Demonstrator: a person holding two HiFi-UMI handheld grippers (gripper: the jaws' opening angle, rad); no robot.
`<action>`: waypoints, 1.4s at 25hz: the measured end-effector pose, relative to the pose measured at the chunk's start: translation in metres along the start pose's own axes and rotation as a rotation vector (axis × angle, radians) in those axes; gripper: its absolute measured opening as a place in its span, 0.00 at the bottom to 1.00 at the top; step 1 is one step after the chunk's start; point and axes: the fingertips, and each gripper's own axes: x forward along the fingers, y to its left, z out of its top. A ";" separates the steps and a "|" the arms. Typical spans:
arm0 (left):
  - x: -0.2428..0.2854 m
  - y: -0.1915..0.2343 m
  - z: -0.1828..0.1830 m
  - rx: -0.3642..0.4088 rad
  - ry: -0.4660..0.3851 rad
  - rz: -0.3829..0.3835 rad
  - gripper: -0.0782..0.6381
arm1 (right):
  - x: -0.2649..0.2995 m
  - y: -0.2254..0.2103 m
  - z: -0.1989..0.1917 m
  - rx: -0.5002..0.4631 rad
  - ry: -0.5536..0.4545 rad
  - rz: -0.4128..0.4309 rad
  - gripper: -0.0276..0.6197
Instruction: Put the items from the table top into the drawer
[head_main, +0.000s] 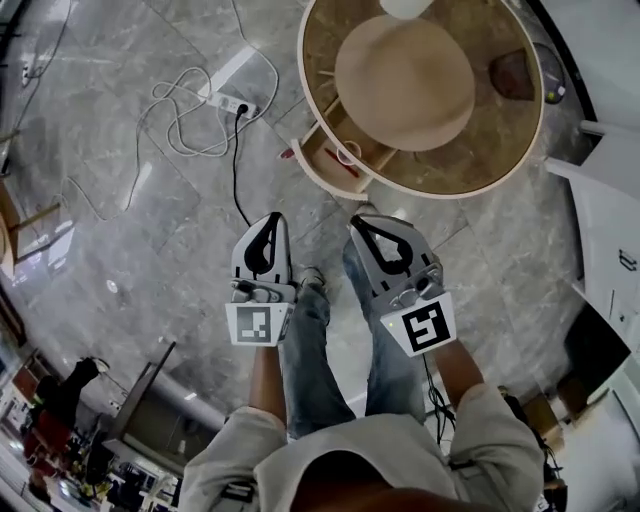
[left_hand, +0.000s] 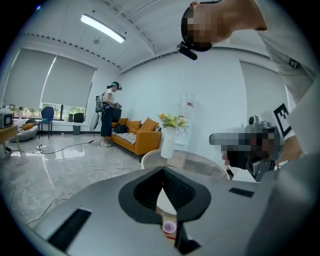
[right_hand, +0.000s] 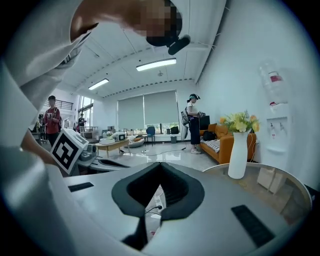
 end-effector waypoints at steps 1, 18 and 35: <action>-0.010 -0.003 0.018 -0.010 -0.001 -0.002 0.13 | -0.006 0.005 0.019 0.007 0.003 -0.003 0.08; -0.190 -0.023 0.274 0.055 -0.074 0.013 0.13 | -0.094 0.086 0.264 -0.001 -0.001 -0.109 0.08; -0.324 -0.037 0.393 0.113 -0.225 0.011 0.13 | -0.212 0.138 0.380 -0.071 -0.144 -0.293 0.08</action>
